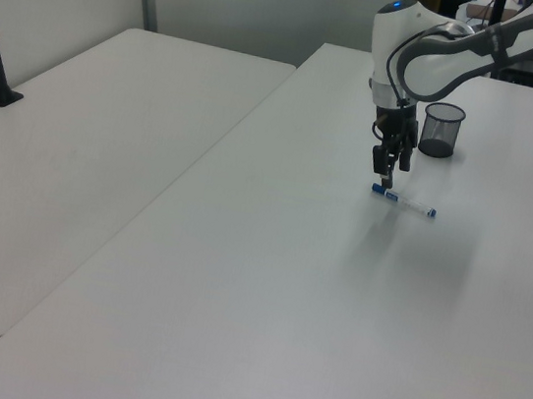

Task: Insert the marker
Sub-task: 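Lower the gripper onto the white blue-capped marker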

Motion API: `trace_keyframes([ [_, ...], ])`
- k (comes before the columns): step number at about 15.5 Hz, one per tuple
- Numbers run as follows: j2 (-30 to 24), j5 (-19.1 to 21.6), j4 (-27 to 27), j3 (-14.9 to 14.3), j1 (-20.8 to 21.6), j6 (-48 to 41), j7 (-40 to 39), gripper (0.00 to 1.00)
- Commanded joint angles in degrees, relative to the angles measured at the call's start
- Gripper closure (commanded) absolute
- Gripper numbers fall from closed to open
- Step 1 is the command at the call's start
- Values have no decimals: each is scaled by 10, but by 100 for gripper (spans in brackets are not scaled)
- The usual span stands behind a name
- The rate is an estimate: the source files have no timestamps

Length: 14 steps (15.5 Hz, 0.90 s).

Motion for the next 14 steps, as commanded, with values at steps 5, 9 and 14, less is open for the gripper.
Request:
trace_keyframes([
  [5,18,-14,-12,-4,6,52,11,44],
  [9,23,-14,-11,-4,6,59,11,49],
  [14,33,-14,-3,-4,7,59,11,67],
])
